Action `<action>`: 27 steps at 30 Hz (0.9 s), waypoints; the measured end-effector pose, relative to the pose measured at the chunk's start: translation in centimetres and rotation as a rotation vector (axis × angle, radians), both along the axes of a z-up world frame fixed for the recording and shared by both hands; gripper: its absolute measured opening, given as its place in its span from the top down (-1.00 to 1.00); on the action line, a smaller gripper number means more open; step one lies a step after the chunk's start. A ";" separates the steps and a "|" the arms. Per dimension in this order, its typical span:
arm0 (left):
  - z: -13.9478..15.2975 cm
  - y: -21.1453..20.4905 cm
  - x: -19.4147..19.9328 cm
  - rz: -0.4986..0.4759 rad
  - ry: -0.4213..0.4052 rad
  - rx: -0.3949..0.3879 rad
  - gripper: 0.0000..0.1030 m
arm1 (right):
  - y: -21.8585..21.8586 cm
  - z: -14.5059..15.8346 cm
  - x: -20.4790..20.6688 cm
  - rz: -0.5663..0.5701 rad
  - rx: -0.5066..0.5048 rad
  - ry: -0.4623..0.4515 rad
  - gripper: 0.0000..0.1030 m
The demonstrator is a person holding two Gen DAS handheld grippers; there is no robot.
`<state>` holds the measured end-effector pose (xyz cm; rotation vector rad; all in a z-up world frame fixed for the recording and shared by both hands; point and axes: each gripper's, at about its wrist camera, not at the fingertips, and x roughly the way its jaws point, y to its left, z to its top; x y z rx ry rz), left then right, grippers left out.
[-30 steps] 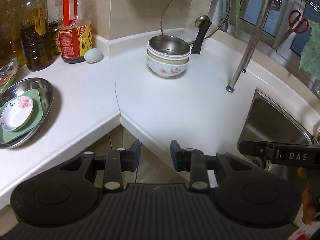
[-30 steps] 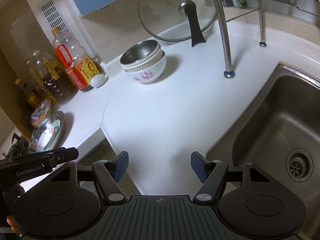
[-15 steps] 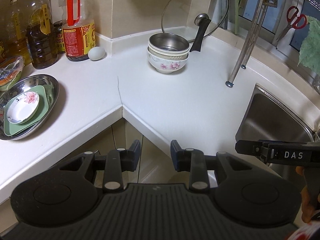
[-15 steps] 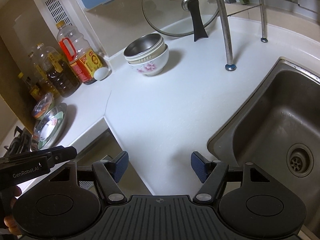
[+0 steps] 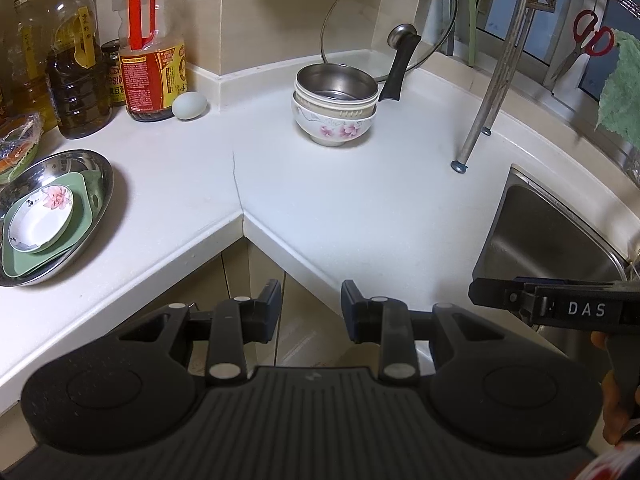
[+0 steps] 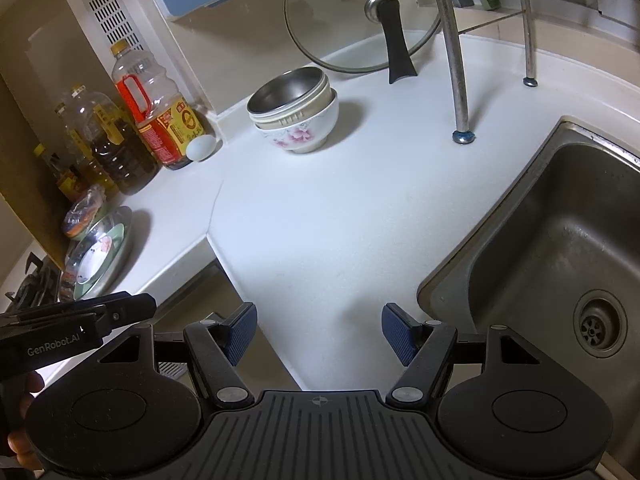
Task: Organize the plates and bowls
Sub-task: 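Withdraw both grippers from the nested pot and bowls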
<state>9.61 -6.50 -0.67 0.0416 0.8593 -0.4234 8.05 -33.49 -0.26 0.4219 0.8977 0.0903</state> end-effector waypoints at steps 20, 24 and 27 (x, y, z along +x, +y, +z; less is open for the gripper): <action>-0.7 0.7 4.6 -0.005 0.017 0.007 0.33 | 0.6 -0.9 3.6 -0.021 -0.013 0.032 -0.34; -0.6 0.5 6.8 -0.016 0.011 0.004 0.33 | 0.5 -1.1 5.2 -0.044 -0.022 0.036 -0.34; -0.5 0.1 8.7 -0.023 0.000 0.000 0.33 | 0.2 -1.2 6.6 -0.062 -0.029 0.035 -0.34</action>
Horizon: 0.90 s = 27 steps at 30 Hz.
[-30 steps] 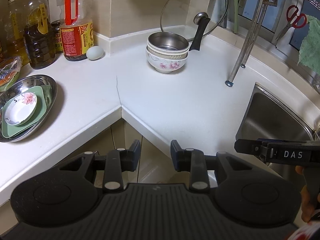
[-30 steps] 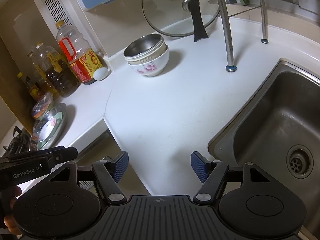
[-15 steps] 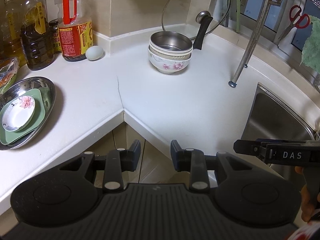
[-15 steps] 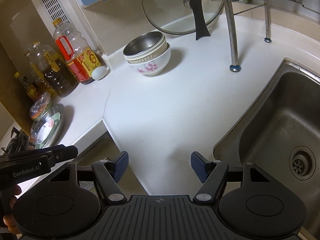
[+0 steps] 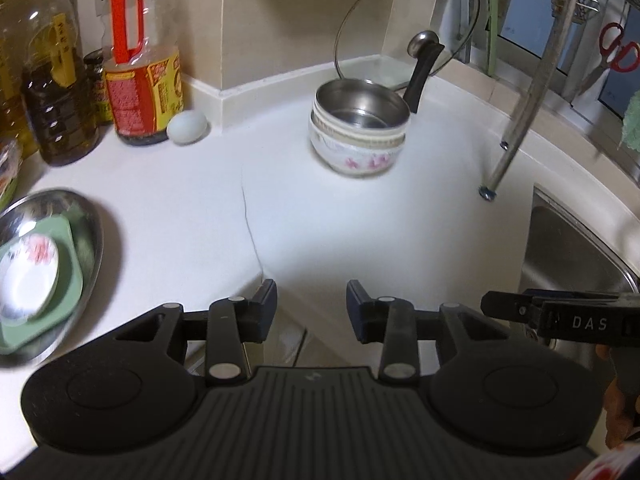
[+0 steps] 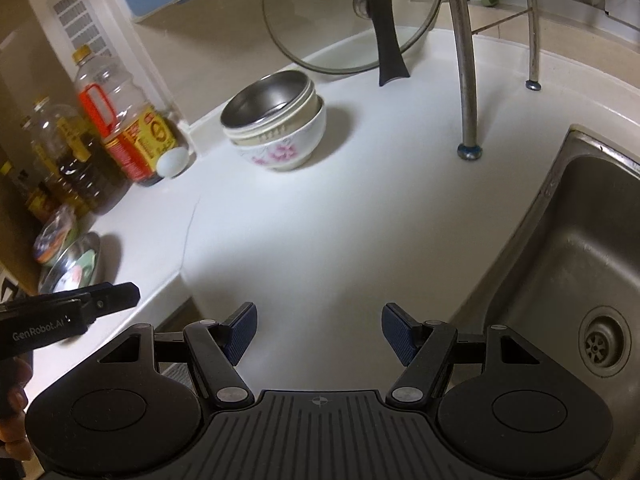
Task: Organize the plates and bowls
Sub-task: 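Move both grippers back to the rim of the nested stack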
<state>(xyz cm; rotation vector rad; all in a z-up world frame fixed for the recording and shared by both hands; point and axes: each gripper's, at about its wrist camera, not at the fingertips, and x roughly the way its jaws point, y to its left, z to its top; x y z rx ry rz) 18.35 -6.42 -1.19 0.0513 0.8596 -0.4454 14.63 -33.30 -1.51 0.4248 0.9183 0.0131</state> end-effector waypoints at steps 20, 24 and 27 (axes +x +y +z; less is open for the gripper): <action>0.9 -5.1 14.7 -0.085 -0.068 -0.109 0.24 | -2.2 1.1 13.0 -0.161 -0.035 -0.156 -0.34; 0.3 -6.1 16.8 -0.092 -0.070 -0.104 0.24 | -2.0 1.1 15.4 -0.174 -0.060 -0.204 -0.33; -0.3 -6.7 18.1 -0.106 -0.070 -0.098 0.25 | -2.1 0.7 17.1 -0.183 -0.079 -0.219 -0.11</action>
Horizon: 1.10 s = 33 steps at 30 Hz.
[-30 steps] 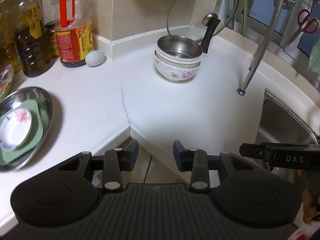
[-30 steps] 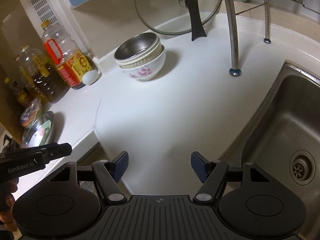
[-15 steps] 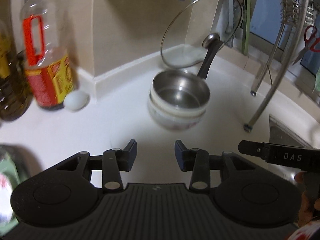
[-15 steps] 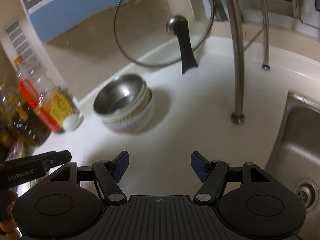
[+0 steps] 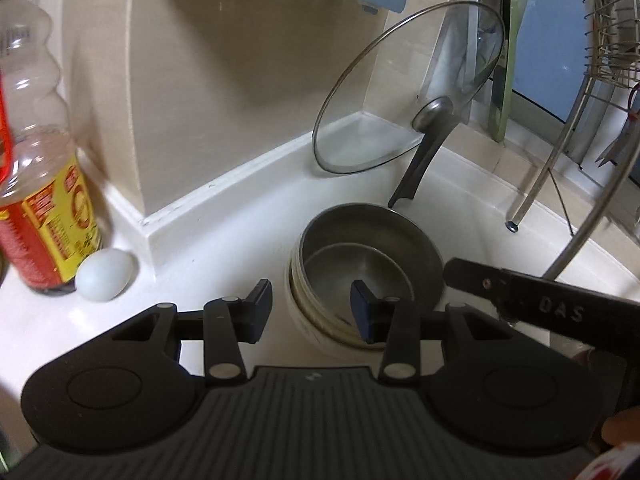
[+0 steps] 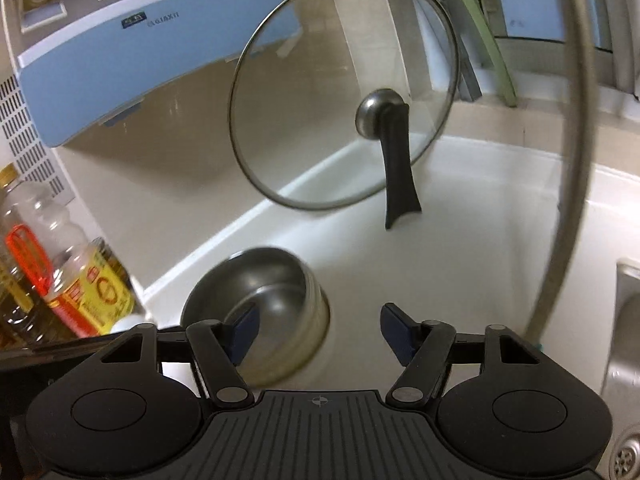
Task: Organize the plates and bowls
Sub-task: 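Move both grippers back to the rim of the nested stack, then close both grippers on the rim of the nested stack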
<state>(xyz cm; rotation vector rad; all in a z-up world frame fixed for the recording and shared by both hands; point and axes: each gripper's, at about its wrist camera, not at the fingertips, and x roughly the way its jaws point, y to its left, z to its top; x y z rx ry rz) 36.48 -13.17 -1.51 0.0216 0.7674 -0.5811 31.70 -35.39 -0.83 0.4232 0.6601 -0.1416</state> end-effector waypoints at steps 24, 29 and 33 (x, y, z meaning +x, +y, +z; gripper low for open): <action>-1.6 -1.1 2.9 -0.067 0.055 -0.006 0.65 | -2.4 -2.3 3.5 -0.094 0.216 0.031 0.75; -1.3 -1.3 2.9 -0.051 0.053 0.002 0.65 | -3.1 -2.5 3.4 -0.103 0.282 0.044 0.74; -1.3 -1.5 2.9 -0.035 0.059 0.007 0.65 | -3.6 -2.6 3.6 -0.107 0.325 0.060 0.73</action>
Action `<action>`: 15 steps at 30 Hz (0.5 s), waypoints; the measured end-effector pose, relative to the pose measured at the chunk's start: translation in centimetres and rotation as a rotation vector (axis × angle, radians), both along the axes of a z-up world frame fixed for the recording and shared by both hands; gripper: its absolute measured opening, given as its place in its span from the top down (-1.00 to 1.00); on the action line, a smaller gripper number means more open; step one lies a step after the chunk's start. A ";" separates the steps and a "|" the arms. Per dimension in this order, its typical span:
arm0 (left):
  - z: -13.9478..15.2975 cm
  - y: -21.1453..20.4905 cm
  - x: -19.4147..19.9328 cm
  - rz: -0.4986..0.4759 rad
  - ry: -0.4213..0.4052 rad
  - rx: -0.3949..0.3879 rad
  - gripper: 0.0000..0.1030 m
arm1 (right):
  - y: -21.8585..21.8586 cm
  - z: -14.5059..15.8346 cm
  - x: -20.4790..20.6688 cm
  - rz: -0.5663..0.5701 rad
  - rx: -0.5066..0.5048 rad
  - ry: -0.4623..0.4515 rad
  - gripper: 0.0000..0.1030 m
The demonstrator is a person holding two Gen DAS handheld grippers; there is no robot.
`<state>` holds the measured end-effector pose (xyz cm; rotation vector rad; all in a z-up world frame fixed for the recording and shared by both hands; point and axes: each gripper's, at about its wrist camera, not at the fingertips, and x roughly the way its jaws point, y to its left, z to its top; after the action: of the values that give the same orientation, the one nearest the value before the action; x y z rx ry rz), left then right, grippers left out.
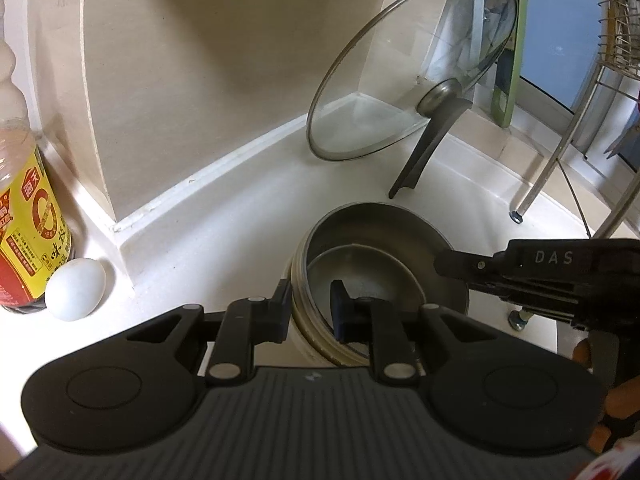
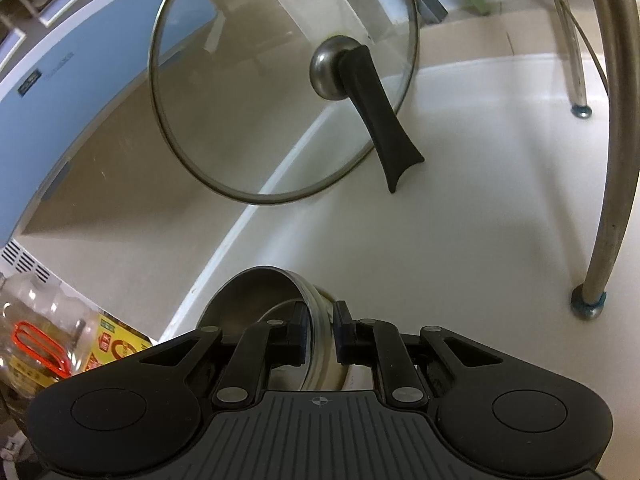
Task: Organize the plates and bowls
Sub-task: 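Close both grippers on the rim of the nested stack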
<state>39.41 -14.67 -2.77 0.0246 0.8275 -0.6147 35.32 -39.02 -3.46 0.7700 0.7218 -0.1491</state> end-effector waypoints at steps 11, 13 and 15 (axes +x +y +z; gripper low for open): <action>-0.4 -0.2 0.1 0.050 0.035 0.014 0.46 | 1.6 0.2 0.5 0.061 -0.150 0.064 0.03; -0.7 -0.3 0.1 0.056 0.042 0.023 0.45 | 1.7 -0.1 0.5 0.065 -0.141 0.069 0.04; -0.9 -0.4 0.2 0.061 0.048 0.021 0.44 | 1.5 -0.5 0.6 0.064 -0.127 0.076 0.04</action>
<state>39.57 -15.04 -3.71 0.0034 0.8781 -0.5515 35.95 -37.51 -4.00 0.6223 0.8004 -0.1646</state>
